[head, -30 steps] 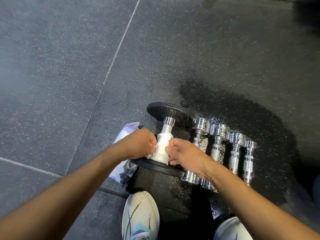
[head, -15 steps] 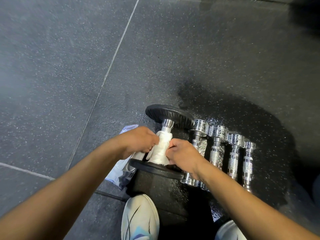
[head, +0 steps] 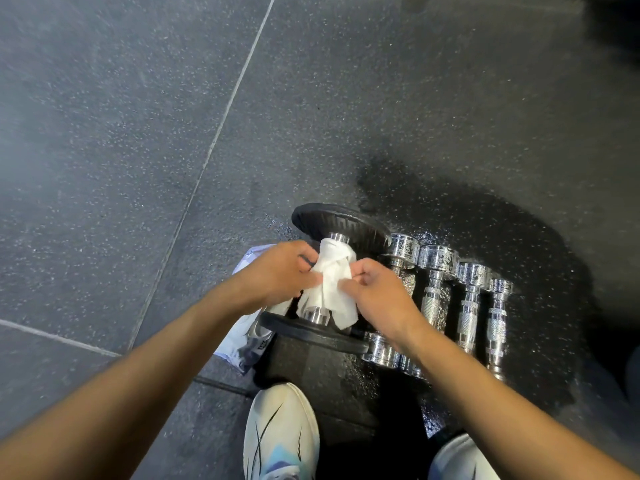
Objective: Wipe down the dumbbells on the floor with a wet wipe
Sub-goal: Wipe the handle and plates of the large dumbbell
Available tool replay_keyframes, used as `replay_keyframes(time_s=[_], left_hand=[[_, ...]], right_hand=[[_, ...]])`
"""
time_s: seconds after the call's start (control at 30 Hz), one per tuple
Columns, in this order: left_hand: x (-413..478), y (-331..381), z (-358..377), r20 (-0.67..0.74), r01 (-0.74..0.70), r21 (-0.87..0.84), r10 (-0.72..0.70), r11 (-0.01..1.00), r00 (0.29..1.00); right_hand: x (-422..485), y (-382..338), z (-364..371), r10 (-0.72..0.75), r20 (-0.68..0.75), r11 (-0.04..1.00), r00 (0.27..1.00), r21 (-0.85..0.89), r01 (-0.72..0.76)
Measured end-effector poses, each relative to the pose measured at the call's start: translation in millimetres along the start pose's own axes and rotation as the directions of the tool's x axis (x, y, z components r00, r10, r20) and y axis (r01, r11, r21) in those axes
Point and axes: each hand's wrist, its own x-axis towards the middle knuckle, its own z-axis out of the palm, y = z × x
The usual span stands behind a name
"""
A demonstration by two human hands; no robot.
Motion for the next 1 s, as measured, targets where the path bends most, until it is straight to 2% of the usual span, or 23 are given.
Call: replay_keyframes(time_s=[0.1, 0.17, 0.27, 0.47, 0.7, 0.73, 0.83, 0.9, 0.97, 1.0], left_hand=[[-2.3, -2.9, -12.8, 0.072, 0.036, 0.137, -0.046, 0.99, 0.996], [-6.3, -2.6, -16.9, 0.138, 0.002, 0.268, -0.04, 0.964, 0.99], [-11.2, -0.2, -16.8, 0.21, -0.048, 0.347, -0.028, 0.937, 0.977], [-8.5, 2.8, -13.5, 0.177, -0.075, 0.491, -0.014, 0.868, 0.984], [-2.6, 3.6, 6.8, 0.151, -0.181, 0.796, 0.1, 0.578, 0.983], [-2.4, 4.4, 6.7, 0.148, -0.179, 0.792, 0.101, 0.584, 0.984], [-1.3, 3.0, -3.3, 0.147, -0.111, 0.665, 0.016, 0.738, 0.989], [-2.7, 3.3, -10.5, 0.145, -0.073, 0.595, -0.017, 0.801, 0.989], [-2.6, 3.4, -10.5, 0.153, -0.091, 0.61, -0.004, 0.787, 0.988], [-2.0, 4.2, -8.2, 0.162, -0.109, 0.657, 0.001, 0.746, 0.987]], right_hand=[[-3.3, 3.7, 5.1, 0.015, 0.094, 0.984, 0.995, -0.181, 0.002], [-4.1, 3.9, 6.9, 0.021, 0.137, 0.964, 0.99, -0.266, 0.016], [-3.4, 4.5, 6.9, 0.018, 0.152, 0.927, 0.988, -0.372, 0.041], [-3.9, 4.9, 7.4, 0.004, 0.137, 0.902, 0.991, -0.428, 0.055], [-6.7, -4.1, -4.0, 0.033, 0.182, 0.937, 0.983, -0.348, 0.033], [-6.3, -4.1, -3.6, 0.039, 0.178, 0.93, 0.983, -0.365, 0.029], [-4.0, -0.1, 0.0, 0.046, 0.155, 0.903, 0.987, -0.429, 0.026], [-3.8, 2.4, 2.3, 0.039, 0.158, 0.882, 0.987, -0.47, 0.041], [-3.7, 2.7, 3.2, 0.038, 0.167, 0.877, 0.985, -0.478, 0.047], [-3.8, 1.3, 2.3, 0.042, 0.171, 0.883, 0.984, -0.468, 0.044]])
